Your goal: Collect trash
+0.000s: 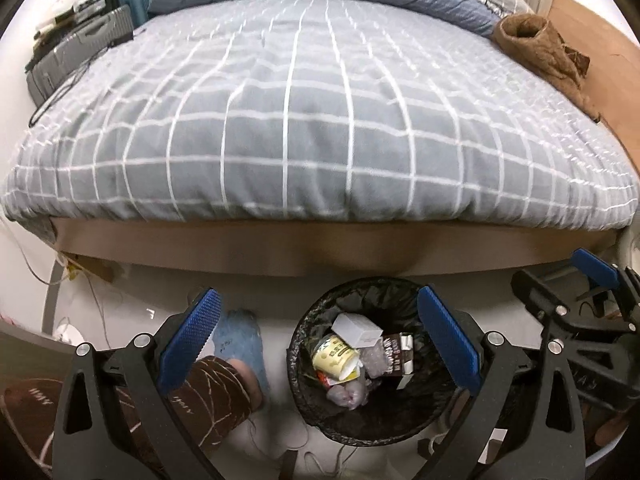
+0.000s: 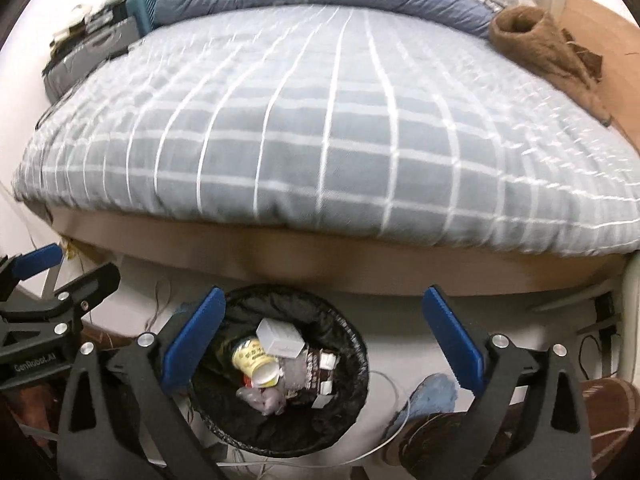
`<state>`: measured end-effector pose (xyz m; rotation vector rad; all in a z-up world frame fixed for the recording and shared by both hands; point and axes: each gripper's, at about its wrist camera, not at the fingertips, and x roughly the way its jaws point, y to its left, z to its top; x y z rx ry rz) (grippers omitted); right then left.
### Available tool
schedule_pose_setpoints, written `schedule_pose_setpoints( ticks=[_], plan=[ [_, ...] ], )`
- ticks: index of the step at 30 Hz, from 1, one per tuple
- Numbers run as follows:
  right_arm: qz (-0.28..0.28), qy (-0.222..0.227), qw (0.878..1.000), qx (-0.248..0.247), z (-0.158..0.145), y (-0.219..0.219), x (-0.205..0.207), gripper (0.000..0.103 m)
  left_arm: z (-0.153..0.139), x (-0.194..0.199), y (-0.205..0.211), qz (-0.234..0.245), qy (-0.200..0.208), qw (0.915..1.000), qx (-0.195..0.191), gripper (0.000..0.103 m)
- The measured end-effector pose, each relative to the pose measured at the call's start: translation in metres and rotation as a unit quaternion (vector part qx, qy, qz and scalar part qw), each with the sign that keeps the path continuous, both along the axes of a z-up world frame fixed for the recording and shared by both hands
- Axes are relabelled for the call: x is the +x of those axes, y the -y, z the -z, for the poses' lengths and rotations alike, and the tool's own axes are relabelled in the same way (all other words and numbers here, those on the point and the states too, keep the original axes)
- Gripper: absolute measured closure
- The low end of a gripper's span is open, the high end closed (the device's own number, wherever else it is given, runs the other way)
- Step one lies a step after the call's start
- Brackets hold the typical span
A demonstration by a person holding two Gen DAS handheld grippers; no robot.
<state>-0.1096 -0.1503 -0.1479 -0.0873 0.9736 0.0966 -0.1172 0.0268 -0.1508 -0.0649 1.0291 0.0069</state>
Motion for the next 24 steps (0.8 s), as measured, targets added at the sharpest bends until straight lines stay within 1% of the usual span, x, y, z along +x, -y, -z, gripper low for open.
schedule_pose_setpoints(
  ticks=[2, 6, 9, 14, 19, 24],
  plan=[
    [0.010, 0.017, 1.000, 0.004, -0.019, 0.007, -0.004, 0.008, -0.017, -0.004, 0.002, 0.002, 0.013, 0.9999, -0.007, 0.006],
    [0.025, 0.043, 0.999, 0.010, -0.051, 0.015, -0.013, 0.008, -0.052, -0.011, 0.009, 0.009, 0.042, 0.9991, 0.000, 0.006],
    [0.032, 0.071, 0.997, 0.007, -0.081, 0.020, -0.025, 0.008, -0.079, -0.018, 0.014, 0.012, 0.067, 0.9977, 0.001, 0.006],
    [0.043, 0.098, 0.994, 0.005, -0.112, 0.026, -0.042, 0.008, -0.114, -0.034, 0.021, 0.016, 0.094, 0.9955, 0.001, 0.006],
    [0.052, 0.120, 0.991, 0.005, -0.136, 0.034, -0.062, 0.008, -0.132, -0.049, 0.027, 0.025, 0.111, 0.9935, -0.002, 0.006],
    [0.057, 0.130, 0.990, 0.009, -0.145, 0.036, -0.077, 0.008, -0.142, -0.061, 0.028, 0.027, 0.116, 0.9929, -0.010, 0.006]
  ],
)
